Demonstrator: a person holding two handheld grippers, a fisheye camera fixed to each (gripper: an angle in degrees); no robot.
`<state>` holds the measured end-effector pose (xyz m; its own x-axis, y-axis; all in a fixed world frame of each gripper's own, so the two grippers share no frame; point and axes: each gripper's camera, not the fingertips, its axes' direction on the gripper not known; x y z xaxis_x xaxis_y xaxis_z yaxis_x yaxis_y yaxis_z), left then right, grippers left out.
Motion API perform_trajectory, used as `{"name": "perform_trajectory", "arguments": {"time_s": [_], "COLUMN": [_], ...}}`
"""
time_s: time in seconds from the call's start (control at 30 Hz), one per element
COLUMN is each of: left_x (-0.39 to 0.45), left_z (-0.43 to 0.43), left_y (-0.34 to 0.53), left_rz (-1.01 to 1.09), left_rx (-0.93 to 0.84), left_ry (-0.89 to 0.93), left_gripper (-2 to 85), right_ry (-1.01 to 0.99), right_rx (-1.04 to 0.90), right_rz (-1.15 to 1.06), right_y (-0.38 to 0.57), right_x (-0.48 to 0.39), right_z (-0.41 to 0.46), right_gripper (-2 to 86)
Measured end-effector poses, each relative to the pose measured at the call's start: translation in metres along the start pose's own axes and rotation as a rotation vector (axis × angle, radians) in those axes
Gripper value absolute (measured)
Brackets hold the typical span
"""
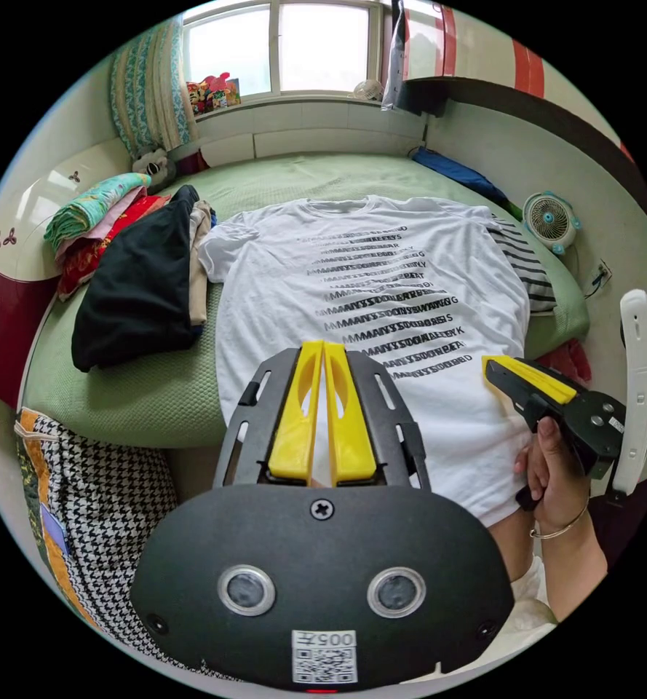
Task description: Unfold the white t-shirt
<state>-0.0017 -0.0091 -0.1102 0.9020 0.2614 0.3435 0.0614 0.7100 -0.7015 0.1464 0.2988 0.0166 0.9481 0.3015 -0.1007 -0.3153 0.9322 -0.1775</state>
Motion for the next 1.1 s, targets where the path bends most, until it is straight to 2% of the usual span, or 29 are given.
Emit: {"name": "perform_trajectory", "arguments": {"time_s": [1.1], "left_x": [-0.043], "left_z": [0.035], "left_y": [-0.020], "left_rz": [-0.026], "left_rx": [0.002], "left_ry": [0.074], "left_gripper": [-0.6], "right_ry": [0.014], "right_rx": [-0.022], "right_rz": [-0.033], "right_y": [-0.027], "right_x": [0.002], "right_z": [0.035], "right_gripper": [-1.2]}}
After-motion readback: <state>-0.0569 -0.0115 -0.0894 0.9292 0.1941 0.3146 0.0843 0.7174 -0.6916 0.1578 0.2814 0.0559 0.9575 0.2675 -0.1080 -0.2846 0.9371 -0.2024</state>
